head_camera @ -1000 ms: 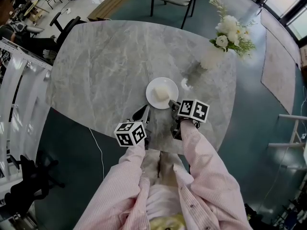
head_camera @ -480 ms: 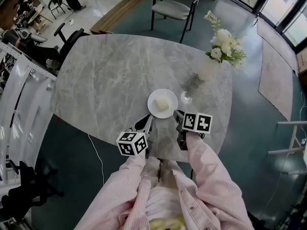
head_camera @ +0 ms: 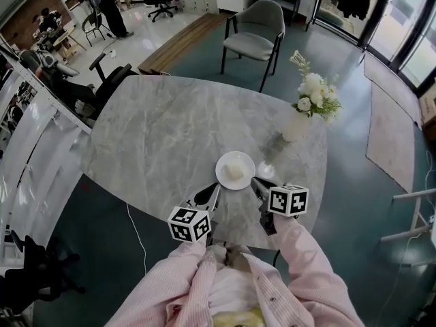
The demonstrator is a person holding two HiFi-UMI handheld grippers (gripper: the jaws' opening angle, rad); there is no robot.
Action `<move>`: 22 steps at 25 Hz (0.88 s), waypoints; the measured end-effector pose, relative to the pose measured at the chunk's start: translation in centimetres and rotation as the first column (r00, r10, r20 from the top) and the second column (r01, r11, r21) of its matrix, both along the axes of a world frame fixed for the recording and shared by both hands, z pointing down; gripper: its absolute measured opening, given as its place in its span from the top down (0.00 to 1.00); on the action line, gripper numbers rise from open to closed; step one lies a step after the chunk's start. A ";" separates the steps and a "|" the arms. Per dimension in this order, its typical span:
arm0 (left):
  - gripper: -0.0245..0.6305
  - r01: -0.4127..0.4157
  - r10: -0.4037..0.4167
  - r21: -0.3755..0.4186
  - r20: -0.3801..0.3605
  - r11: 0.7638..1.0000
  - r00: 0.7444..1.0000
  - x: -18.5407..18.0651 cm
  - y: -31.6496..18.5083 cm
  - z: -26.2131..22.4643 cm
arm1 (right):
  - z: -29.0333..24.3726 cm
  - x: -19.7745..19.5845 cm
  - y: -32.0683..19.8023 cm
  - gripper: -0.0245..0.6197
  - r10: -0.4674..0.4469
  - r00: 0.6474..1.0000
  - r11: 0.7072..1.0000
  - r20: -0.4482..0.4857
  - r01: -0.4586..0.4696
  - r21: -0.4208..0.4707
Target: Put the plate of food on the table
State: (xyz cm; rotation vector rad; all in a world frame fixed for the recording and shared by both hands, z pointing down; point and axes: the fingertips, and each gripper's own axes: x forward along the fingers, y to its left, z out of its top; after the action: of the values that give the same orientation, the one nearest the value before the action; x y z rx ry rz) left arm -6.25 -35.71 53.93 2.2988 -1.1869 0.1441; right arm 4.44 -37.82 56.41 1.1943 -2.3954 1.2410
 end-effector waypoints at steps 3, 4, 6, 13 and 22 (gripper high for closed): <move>0.98 -0.002 0.001 0.048 0.009 0.999 1.000 -0.5 0.3 -1.5 | -1.9 -0.2 0.3 0.95 -0.013 0.999 0.998 0.039 0.010 0.064; 0.98 -0.003 0.002 0.063 0.014 0.998 1.000 -0.6 0.4 -2.0 | -2.4 -0.2 0.4 0.95 -0.014 0.999 0.997 0.052 0.009 0.079; 0.98 -0.003 0.001 0.094 0.018 0.996 1.000 -0.8 0.3 -3.0 | -3.2 0.0 0.5 0.95 -0.013 0.998 0.994 0.068 0.005 0.107; 0.98 0.010 -0.021 0.201 0.053 0.980 0.998 -2.2 0.0 -6.3 | -6.2 0.3 0.8 0.95 -0.017 0.996 0.972 0.083 -0.003 0.235; 0.98 0.066 -0.086 0.307 0.052 0.949 0.995 -4.6 -0.3 -9.6 | -10.6 1.2 1.0 0.95 0.006 0.994 0.908 0.105 -0.049 0.416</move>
State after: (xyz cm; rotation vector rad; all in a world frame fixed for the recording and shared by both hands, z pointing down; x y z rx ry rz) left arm -10.90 -35.96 44.33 2.5235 -1.4139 0.0057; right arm 5.66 -36.78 45.77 1.3012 -2.8277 0.8291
